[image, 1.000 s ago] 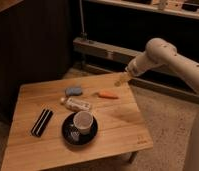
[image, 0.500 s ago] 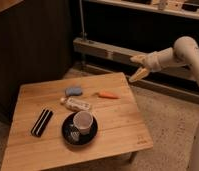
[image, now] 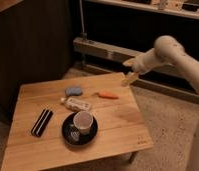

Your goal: Drag the pepper across the table

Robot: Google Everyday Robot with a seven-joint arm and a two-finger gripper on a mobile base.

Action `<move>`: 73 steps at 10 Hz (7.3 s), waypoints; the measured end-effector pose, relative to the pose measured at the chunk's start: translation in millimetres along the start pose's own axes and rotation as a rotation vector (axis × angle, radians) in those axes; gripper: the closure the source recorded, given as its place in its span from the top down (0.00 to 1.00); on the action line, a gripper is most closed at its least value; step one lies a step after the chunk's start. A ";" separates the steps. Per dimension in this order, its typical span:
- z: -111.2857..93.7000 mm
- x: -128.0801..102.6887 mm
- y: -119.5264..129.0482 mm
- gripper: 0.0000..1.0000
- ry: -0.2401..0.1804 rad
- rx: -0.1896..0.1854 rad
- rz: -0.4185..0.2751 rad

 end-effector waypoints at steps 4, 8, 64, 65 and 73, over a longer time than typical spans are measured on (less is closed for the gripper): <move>44.1 12.5 4.5 0.80 0.045 -0.056 -0.015; 85.0 34.5 15.9 0.80 0.001 -0.095 0.001; 199.1 68.9 35.1 0.33 0.145 -0.248 0.024; 198.6 68.8 35.1 0.33 0.146 -0.249 0.023; 197.2 65.2 47.3 0.33 0.168 -0.279 -0.018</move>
